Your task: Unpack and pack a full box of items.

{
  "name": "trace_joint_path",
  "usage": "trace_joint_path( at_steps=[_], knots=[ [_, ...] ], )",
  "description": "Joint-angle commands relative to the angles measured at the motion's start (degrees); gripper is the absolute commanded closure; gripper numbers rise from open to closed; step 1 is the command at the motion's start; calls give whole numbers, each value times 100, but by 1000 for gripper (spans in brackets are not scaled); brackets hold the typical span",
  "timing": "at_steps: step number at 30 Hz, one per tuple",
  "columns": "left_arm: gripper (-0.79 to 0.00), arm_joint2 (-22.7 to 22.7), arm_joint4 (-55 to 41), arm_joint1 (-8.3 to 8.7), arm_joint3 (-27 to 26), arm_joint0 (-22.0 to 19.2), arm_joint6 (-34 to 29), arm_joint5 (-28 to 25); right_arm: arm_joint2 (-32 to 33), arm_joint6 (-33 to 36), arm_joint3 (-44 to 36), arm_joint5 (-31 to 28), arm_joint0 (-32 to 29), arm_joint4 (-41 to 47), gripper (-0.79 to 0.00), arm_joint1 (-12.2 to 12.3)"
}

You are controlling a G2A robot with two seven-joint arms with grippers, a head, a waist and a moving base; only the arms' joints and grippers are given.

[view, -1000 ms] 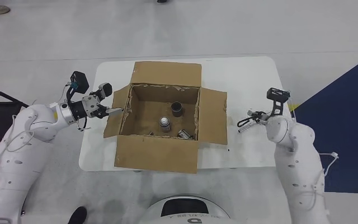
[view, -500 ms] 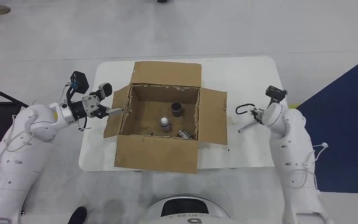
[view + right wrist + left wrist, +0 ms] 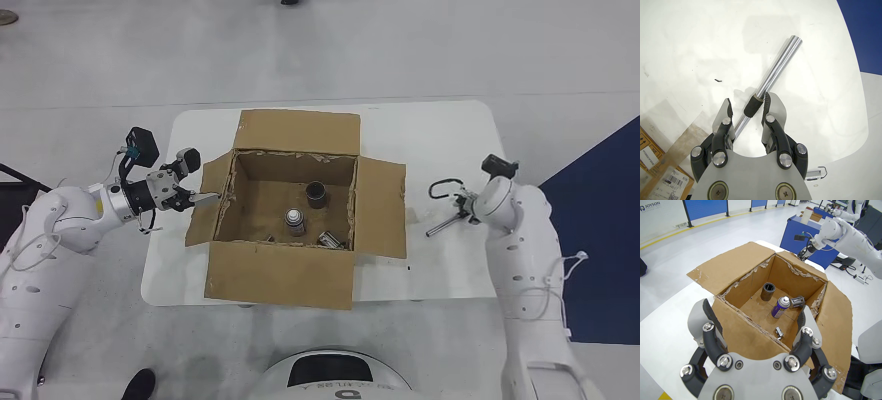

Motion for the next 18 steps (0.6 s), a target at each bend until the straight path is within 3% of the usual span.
trace_joint_path(
  at_steps=[1, 7, 11, 14, 15, 18],
  knots=[
    [-785, 0, 0, 0, 0, 0, 0, 0, 45, 10, 86, -9, 33, -7, -354, -7],
    [-785, 0, 0, 0, 0, 0, 0, 0, 99, 86, 354, -86, 154, -92, -354, -39],
    [-785, 0, 0, 0, 0, 0, 0, 0, 53, 152, 531, -151, 267, -206, -311, -72],
    [-785, 0, 0, 0, 0, 0, 0, 0, 27, 181, 592, -180, 325, -296, -52, -99],
    [-785, 0, 0, 0, 0, 0, 0, 0, 17, 188, 596, -187, 336, -364, 0, -105],
    [-785, 0, 0, 0, 0, 0, 0, 0, 7, 219, 598, -219, 355, -508, 0, -125]
  ],
)
